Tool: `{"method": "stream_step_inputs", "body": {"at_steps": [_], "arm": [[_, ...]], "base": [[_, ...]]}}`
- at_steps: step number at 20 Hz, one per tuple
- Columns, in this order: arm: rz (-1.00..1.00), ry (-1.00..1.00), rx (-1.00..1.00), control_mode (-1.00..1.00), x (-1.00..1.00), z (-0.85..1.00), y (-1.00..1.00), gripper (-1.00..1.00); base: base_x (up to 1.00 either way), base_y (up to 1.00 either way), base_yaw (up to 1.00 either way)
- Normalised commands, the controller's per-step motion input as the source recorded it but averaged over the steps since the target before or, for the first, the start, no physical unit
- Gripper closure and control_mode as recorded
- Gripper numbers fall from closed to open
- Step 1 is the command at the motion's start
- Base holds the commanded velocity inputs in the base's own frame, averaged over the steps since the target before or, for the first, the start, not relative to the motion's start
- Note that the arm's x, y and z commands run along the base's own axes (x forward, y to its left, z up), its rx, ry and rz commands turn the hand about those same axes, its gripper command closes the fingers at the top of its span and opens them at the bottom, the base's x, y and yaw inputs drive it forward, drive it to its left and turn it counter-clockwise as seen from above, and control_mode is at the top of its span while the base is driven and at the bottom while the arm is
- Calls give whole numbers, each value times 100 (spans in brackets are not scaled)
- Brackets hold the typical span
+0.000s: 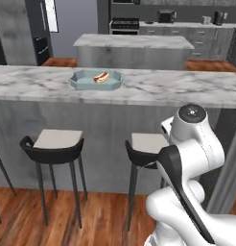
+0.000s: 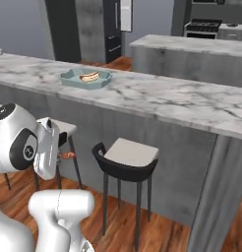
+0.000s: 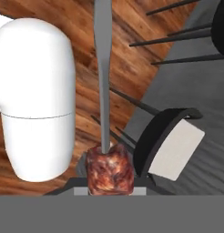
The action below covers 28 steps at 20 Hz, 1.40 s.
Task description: Place the cold items (tomato and lemon wedge) from the fridge in one tupperware on the dining counter. Place the warm items (hot dog and kebab skewer) in the stove area in another tupperware.
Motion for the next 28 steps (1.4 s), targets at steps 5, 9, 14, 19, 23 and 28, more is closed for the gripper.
{"method": "stream_step_inputs", "body": {"at_steps": [5,9,14,19,23,28], "arm": [[0,0,0,100,0,0,0,100],[0,0,0,100,0,0,0,100],[0,0,0,100,0,0,0,100],[0,0,0,100,0,0,0,100],[0,0,0,100,0,0,0,100],[0,0,0,100,0,0,0,100]], "base": [[24,62,-35],[28,65,-35],[36,61,-36],[40,46,-34],[47,37,-31],[35,38,-29]]}}
